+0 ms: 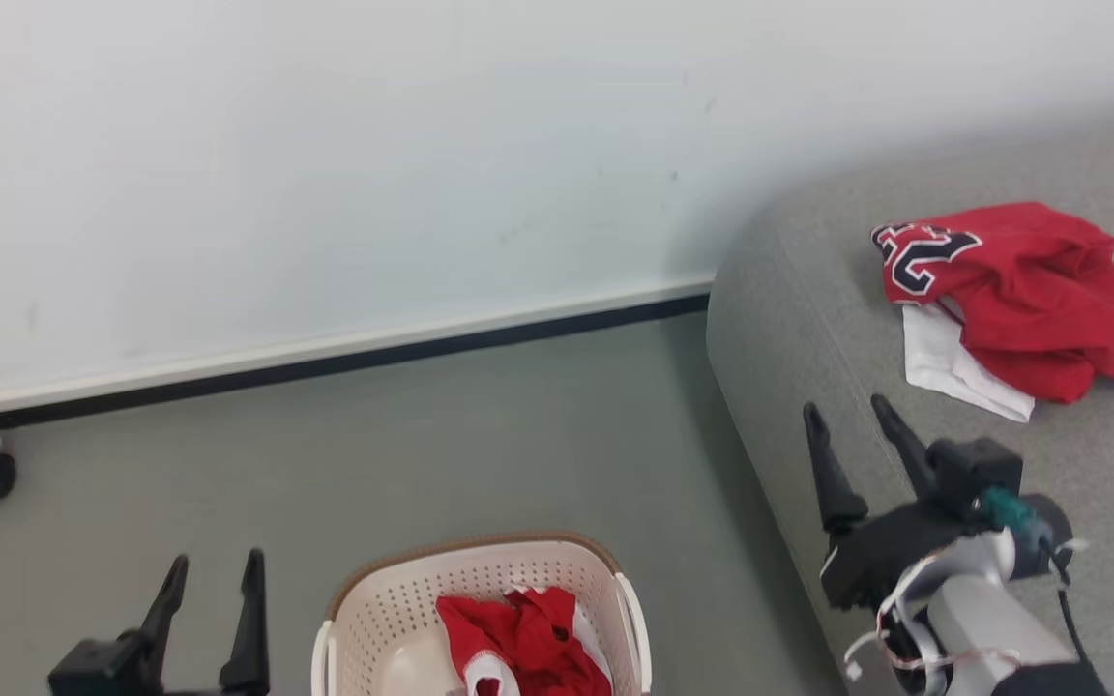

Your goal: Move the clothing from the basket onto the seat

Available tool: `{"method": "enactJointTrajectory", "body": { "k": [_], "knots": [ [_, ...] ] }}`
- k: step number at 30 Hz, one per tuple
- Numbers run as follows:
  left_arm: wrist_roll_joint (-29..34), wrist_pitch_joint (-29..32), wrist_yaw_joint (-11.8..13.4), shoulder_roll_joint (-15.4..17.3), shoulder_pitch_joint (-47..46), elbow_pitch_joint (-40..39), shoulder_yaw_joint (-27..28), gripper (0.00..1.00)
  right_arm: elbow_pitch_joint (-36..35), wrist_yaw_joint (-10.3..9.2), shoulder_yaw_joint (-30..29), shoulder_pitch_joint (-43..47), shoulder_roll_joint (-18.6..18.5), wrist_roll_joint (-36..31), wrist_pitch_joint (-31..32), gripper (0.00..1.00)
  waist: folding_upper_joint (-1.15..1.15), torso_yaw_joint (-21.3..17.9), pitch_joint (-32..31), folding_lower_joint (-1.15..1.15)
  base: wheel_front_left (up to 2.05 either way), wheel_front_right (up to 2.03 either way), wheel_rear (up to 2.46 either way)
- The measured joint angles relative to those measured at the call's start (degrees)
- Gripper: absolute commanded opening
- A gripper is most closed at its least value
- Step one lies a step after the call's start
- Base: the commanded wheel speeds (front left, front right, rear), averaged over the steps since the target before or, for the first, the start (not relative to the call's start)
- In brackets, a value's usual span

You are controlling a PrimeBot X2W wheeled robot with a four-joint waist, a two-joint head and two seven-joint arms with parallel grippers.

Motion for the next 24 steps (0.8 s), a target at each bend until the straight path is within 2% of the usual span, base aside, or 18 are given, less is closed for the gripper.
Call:
{"method": "enactJointTrajectory", "body": {
  "k": [5,10,19,24],
  "knots": [
    [-0.5,-0.4,1.2,0.4,5.5,-1.9,2.1,1.00,-7.0,-0.92,0.7,5.5,0.2,-2.0,0.0,1.00,0.00,0.7,-2.5,0.00,0.00,0.00,0.00],
    [-0.5,-0.4,1.4,0.3,8.3,-4.1,2.9,1.00,-12.3,-1.49,0.4,10.3,-0.5,-2.6,0.0,1.00,0.00,0.4,-3.4,0.00,0.00,0.00,0.00],
    [-0.3,-0.4,2.5,-0.9,11.0,-8.6,4.5,1.00,-20.2,-2.91,-1.4,17.4,-1.4,-4.0,0.0,1.00,0.00,-0.1,-3.6,0.01,0.00,0.00,0.00],
    [0.1,-0.4,2.8,-1.2,12.5,-10.6,5.5,1.00,-23.3,-3.00,-2.4,19.7,-1.5,-4.5,0.0,1.00,0.01,-0.3,-3.5,0.01,0.00,0.00,0.00]
  ]
}}
